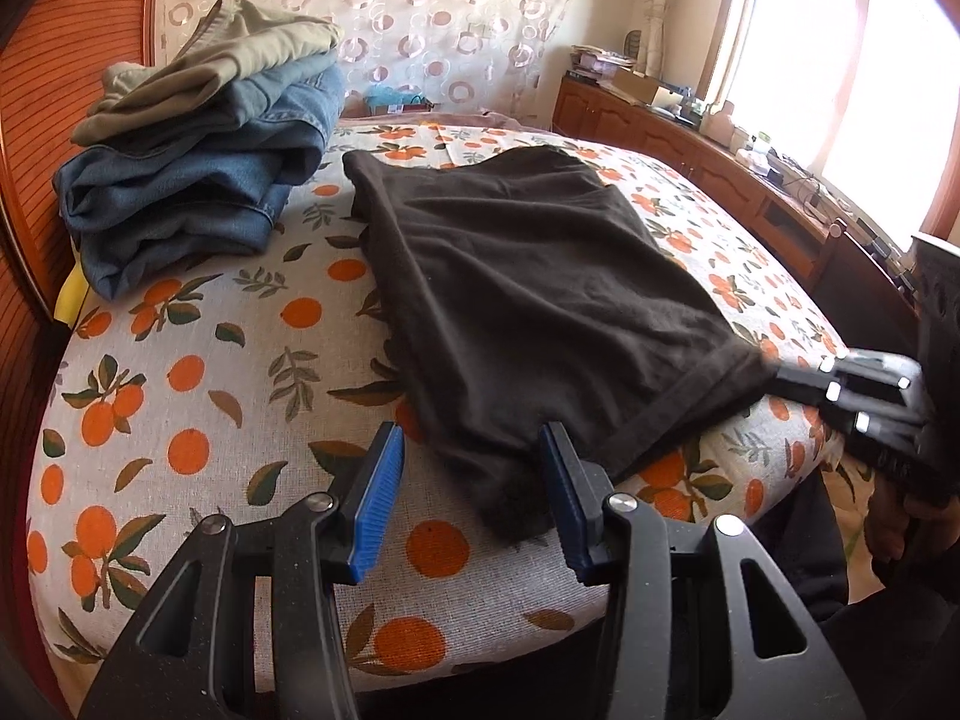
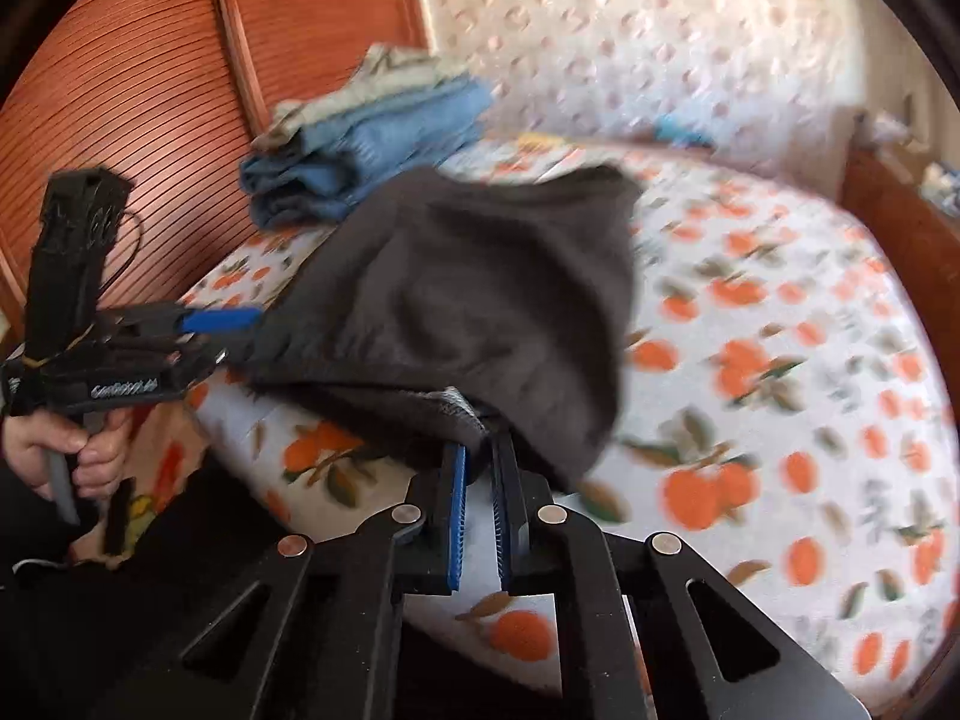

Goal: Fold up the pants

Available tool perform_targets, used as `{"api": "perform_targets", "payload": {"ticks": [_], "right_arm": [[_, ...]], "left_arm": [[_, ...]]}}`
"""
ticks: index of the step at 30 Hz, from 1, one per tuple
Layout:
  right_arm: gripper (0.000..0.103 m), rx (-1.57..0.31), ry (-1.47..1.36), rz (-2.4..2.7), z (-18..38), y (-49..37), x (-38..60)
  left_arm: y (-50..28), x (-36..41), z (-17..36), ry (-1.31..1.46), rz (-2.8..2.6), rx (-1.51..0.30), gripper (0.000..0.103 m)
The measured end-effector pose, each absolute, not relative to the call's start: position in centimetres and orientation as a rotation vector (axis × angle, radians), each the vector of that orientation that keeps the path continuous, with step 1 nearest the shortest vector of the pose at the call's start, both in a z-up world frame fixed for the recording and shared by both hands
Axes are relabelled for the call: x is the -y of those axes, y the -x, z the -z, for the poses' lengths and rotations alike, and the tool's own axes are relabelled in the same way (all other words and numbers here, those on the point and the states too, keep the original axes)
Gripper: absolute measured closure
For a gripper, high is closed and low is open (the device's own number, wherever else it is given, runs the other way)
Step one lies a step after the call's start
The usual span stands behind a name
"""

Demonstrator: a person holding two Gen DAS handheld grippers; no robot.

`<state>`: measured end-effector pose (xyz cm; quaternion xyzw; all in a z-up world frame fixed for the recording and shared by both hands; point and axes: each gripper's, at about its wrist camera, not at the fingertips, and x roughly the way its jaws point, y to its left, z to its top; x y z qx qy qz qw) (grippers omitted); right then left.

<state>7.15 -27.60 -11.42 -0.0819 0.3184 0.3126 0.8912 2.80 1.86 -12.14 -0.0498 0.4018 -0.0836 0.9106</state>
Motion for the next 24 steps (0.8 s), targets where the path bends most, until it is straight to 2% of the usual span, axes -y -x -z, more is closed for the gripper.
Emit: {"api": "perform_targets", "payload": {"ticks": [2,7,9,14,19,24], "right_arm": [[0.097,-0.624,0.171,-0.581,11.0,-7.0,27.9],[0.097,-0.676,0.174,-0.564,12.1,-7.6,27.6],[0.087,-0.672,0.16,-0.568,11.9,-7.5,27.8],[0.073,-0.633,0.182,-0.552,11.6,-6.6,28.7],[0.065,-0.613,0.221,-0.511,12.1,-6.2,28.2],[0.064,-0.649,0.208,-0.51,12.7,-7.9,27.7]], "left_arm": [[-2.8,-1.8,12.3,0.102,0.17,-0.837,0.055],[-2.8,-1.8,12.5,0.102,0.167,-0.838,0.055],[-2.7,-1.8,12.5,0.101,0.167,-0.84,0.055],[-2.6,-1.8,12.4,0.101,0.166,-0.84,0.055],[-2.5,-1.8,12.5,0.103,0.166,-0.841,0.055],[-2.5,-1.8,12.5,0.107,0.169,-0.838,0.055]]}}
